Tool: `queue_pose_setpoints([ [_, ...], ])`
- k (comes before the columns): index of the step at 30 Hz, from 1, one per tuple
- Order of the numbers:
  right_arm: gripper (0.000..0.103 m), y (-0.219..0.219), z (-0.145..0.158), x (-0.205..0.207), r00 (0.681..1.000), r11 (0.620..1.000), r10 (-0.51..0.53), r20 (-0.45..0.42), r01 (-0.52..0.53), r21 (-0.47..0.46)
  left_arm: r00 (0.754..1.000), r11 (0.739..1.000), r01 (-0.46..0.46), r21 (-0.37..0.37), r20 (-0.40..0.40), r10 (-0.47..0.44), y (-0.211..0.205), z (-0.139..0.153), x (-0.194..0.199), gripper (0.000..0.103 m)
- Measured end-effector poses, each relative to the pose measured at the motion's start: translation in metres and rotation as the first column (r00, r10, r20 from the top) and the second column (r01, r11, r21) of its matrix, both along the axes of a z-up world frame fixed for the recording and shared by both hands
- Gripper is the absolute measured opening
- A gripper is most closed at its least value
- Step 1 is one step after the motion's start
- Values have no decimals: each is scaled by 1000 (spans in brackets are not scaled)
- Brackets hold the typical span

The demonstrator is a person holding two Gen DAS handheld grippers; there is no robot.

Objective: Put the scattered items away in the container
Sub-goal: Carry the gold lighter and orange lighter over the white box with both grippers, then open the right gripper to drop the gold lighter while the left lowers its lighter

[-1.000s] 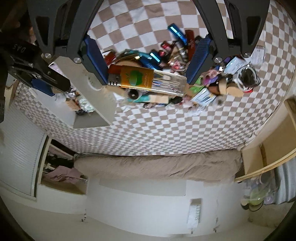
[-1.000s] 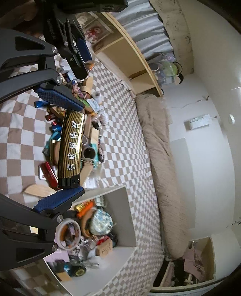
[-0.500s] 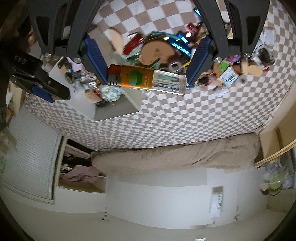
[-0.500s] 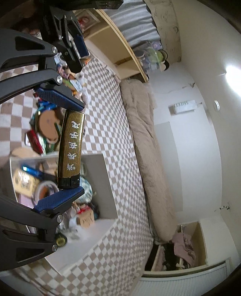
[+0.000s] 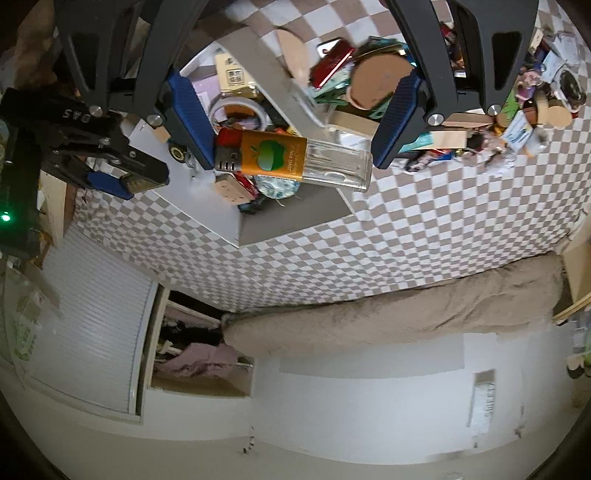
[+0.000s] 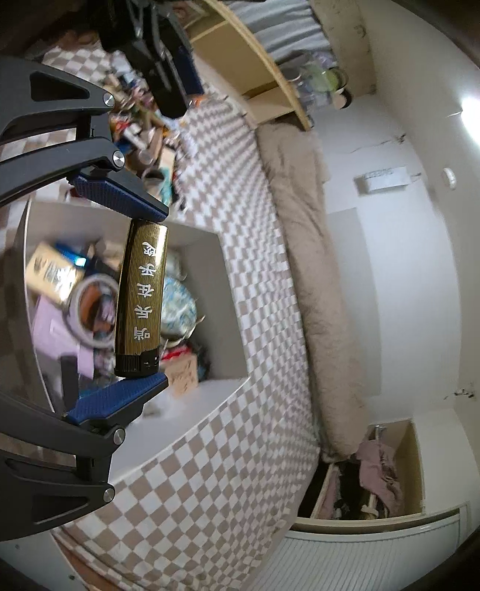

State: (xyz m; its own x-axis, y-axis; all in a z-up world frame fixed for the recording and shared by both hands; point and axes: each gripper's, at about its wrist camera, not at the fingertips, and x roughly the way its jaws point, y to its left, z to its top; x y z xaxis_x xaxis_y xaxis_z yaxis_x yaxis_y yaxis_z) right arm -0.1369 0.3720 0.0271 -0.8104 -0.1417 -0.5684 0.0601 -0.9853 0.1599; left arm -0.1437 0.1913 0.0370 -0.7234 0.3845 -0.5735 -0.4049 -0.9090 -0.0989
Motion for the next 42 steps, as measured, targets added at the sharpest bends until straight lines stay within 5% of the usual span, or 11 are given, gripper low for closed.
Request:
queue_pose_setpoints([
  [9,83,14,-28,-25,986,996,57,159,-66,53,998,999,45,-10,51,-44,32,-11,-13,84],
  [19,83,19,-54,-40,914,985,152,377,-172,20,991,997,73,-17,109,-71,53,-24,-29,84],
  [26,83,18,-65,-40,879,983,149,453,-181,27,978,995,98,-19,187,-93,62,-34,-40,84],
  [31,83,14,-67,-37,853,976,179,490,-217,22,969,988,130,-88,224,-108,66,-44,-44,84],
  [37,83,14,-64,-33,852,971,189,488,-235,35,949,964,223,-145,257,-181,71,-47,-50,84],
  [42,83,19,-63,-31,856,972,182,484,-231,43,928,906,339,-253,250,-277,78,-46,-50,84],
])
